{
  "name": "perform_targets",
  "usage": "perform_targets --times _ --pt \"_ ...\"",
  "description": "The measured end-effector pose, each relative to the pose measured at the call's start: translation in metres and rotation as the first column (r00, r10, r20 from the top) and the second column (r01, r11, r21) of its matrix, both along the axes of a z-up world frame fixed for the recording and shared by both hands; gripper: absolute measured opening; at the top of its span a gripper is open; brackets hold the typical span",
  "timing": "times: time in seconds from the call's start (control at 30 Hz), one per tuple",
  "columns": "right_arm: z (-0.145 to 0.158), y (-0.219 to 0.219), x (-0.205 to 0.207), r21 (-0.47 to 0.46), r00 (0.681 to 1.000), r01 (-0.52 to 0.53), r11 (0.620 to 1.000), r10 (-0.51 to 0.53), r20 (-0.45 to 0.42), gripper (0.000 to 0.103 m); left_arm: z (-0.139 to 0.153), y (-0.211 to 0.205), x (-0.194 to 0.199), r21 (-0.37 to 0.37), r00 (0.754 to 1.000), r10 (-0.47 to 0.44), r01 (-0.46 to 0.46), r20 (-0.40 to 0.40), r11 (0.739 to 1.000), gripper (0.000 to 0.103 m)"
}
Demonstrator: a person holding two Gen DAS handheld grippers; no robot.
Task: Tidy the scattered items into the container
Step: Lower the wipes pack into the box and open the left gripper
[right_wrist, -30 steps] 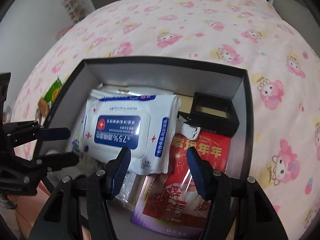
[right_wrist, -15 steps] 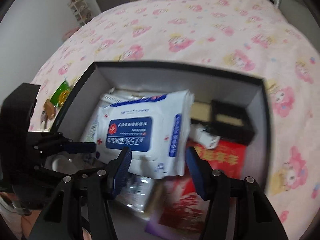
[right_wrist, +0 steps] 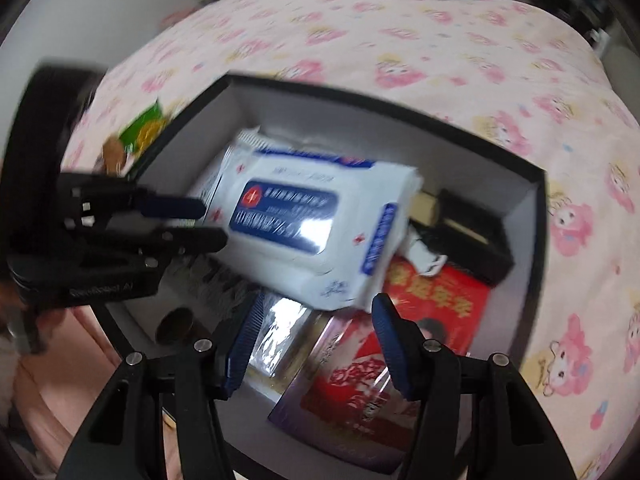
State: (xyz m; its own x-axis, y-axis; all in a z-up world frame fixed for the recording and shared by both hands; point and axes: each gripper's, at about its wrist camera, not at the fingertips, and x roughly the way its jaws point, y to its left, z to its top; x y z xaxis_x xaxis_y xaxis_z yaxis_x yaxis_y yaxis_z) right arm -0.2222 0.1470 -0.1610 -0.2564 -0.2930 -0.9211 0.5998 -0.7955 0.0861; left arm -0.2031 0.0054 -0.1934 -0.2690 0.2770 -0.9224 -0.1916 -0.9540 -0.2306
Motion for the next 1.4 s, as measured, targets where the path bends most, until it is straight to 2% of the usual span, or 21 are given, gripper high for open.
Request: perform_targets --times 0.13,0.23,0.3,0.37,0.47,0.67,0.8,0.93,1.07,1.13,1.23,1.3,1.4 --pt "-0.012 -0.003 -0.004 0.051 1.000 0.022 0.998 -0.022 -0.002 0.053 0.000 0.005 0.003 -0.013 0.999 -0.031 0.031 0.043 0.999 0.039" --pt "-0.018 -0.004 -0.008 0.100 0.998 0.053 0.994 -0.051 -0.022 0.053 -0.007 0.009 0.002 -0.052 0.998 -0.034 0.037 0.056 0.998 0.043" --pt "-0.019 -0.007 -0.014 0.068 0.997 0.073 0.995 -0.073 0.001 0.053 -0.010 0.011 -0.003 -0.077 0.998 -0.024 0.028 0.050 0.997 0.043" --pt "-0.018 -0.015 -0.020 0.024 0.996 0.089 0.996 -0.089 0.018 0.053 -0.008 0.010 -0.010 -0.100 1.000 -0.001 0.003 0.019 0.995 0.042" --pt "-0.013 -0.020 -0.025 0.005 0.994 0.108 0.994 -0.108 -0.025 0.052 -0.004 0.003 -0.012 -0.094 0.999 0.036 -0.037 -0.012 0.995 0.039" --pt "0.012 0.015 -0.024 -0.051 0.971 0.224 0.973 -0.227 -0.071 0.052 0.007 0.000 -0.004 -0.097 0.997 0.038 -0.044 -0.060 0.994 0.038" --pt "0.018 0.028 -0.024 0.027 0.936 0.317 0.948 -0.308 -0.170 0.052 0.016 -0.011 -0.006 -0.059 0.996 0.062 -0.065 -0.058 0.996 0.038" --pt "0.003 0.029 -0.037 0.055 0.933 0.350 0.935 -0.343 -0.109 0.052 0.028 -0.016 -0.009 -0.071 0.987 0.109 -0.118 -0.118 0.990 0.034" --pt "-0.009 0.013 -0.047 0.121 0.932 0.359 0.926 -0.349 -0.097 0.052 0.028 -0.026 -0.015 -0.060 0.979 0.136 -0.147 -0.153 0.987 0.034" --pt "-0.011 0.004 -0.048 0.097 0.942 0.334 0.937 -0.327 -0.080 0.052 0.030 -0.027 -0.013 -0.060 0.978 0.134 -0.145 -0.160 0.988 0.034" --pt "-0.015 -0.005 -0.038 0.039 0.965 0.261 0.965 -0.261 -0.006 0.052 0.034 -0.028 -0.008 -0.063 0.978 0.125 -0.137 -0.166 0.989 0.034" --pt "-0.014 -0.009 -0.034 0.055 0.972 0.235 0.970 -0.233 -0.037 0.052 0.034 -0.029 -0.007 -0.060 0.979 0.117 -0.128 -0.165 0.990 0.034" --pt "-0.006 -0.001 -0.032 0.069 0.961 0.270 0.960 -0.264 -0.088 0.053 0.032 -0.027 -0.005 -0.042 0.985 0.107 -0.114 -0.136 0.993 0.035"
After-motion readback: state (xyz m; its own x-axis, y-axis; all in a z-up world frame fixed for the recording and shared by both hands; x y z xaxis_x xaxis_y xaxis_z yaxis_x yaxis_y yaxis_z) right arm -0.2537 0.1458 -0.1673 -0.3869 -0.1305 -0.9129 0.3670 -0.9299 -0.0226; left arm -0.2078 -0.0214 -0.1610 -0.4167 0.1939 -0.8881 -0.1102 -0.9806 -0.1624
